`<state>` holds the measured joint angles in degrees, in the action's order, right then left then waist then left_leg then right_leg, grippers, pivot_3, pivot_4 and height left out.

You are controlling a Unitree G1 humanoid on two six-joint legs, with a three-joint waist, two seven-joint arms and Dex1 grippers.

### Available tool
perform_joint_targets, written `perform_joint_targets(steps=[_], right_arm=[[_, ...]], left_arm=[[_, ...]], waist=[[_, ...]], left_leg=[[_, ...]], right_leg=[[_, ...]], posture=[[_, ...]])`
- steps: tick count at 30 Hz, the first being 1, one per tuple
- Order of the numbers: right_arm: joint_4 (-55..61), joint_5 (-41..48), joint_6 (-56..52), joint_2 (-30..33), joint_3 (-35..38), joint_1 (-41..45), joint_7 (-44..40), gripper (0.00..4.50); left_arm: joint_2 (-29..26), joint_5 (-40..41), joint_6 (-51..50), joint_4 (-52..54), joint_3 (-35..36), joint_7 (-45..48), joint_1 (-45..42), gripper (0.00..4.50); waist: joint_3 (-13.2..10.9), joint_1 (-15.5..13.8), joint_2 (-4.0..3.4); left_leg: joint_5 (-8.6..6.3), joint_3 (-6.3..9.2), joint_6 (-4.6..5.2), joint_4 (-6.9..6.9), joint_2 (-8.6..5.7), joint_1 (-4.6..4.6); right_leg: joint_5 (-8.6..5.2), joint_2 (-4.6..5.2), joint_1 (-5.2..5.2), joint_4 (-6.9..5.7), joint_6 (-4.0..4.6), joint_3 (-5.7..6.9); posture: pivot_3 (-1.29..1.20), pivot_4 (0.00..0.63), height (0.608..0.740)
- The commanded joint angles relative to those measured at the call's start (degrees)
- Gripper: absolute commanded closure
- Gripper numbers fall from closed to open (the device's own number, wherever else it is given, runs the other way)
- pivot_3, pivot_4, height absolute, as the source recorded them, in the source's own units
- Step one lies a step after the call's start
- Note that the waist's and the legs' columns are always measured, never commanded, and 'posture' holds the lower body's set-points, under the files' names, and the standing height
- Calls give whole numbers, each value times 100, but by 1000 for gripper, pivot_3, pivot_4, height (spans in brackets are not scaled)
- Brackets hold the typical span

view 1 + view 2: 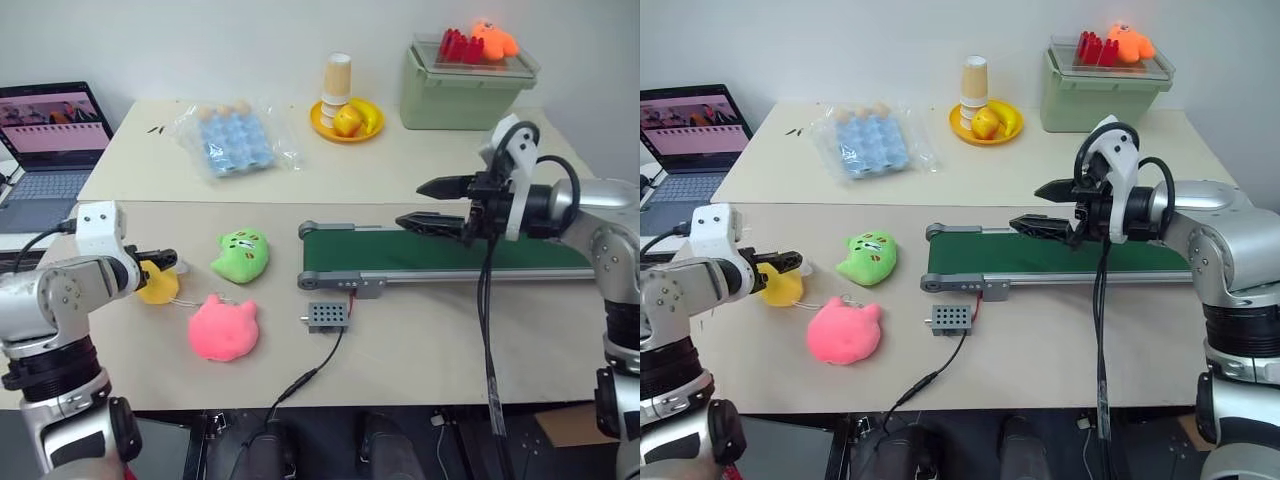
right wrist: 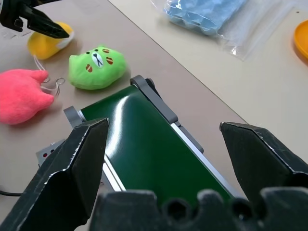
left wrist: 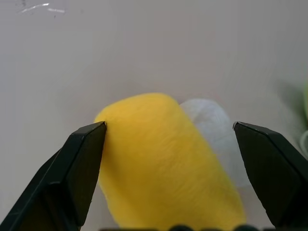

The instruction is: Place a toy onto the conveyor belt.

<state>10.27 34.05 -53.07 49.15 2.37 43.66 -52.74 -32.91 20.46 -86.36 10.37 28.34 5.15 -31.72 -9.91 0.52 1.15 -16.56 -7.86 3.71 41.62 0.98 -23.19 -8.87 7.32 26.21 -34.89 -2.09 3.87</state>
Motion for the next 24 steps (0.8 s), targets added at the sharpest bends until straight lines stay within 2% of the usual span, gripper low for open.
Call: perform_joint_targets(steps=[1,3,4,5,8,15,20,24], right_arm=[[252,51,2,125,291,-23,89,0],[265,40,7,140,322,-38,128,0],[252,23,17,149,326,-33,145,0],[242,9,25,161,330,-32,158,0],[205,-21,55,181,324,-21,188,0],[169,-17,83,200,299,-1,218,0],[90,54,-73,177,372,12,316,0],[-9,310,-495,-122,615,100,732,0]], left_arm=[[72,-228,232,-195,281,-163,-134,1005],[80,-342,369,-339,307,-234,-123,1899],[84,-376,426,-425,348,-255,-144,2118],[76,-397,474,-485,369,-257,-159,2657],[84,-430,578,-582,395,-279,-198,3579],[122,-510,1185,-714,655,-521,-744,3579],[-184,-348,2206,-941,455,-169,-1702,3579],[-66,52,2676,-1146,413,141,-2647,3579]], waist=[[0,0,0],[1,1,2],[1,3,2],[1,3,2],[2,4,2],[3,0,11],[-3,-30,35],[-2,-52,39]], left_leg=[[0,0,0,0,0,0],[0,-1,0,0,1,1],[0,-1,0,0,1,1],[0,-1,-1,0,1,3],[0,0,-2,0,2,4],[0,1,-3,0,1,1],[0,2,-3,0,0,-8],[0,2,-3,-1,-3,-8]], right_leg=[[0,0,0,0,0,0],[0,1,-1,-1,1,0],[1,1,-1,-1,1,0],[1,2,-1,-2,1,0],[1,2,-1,-3,2,-1],[2,5,0,-2,3,1],[2,7,5,1,3,8],[3,11,4,7,3,8]], posture=[[0,150,734],[0,150,734],[0,150,734],[0,150,734],[0,150,734],[0,150,734],[0,150,734],[0,150,734]])
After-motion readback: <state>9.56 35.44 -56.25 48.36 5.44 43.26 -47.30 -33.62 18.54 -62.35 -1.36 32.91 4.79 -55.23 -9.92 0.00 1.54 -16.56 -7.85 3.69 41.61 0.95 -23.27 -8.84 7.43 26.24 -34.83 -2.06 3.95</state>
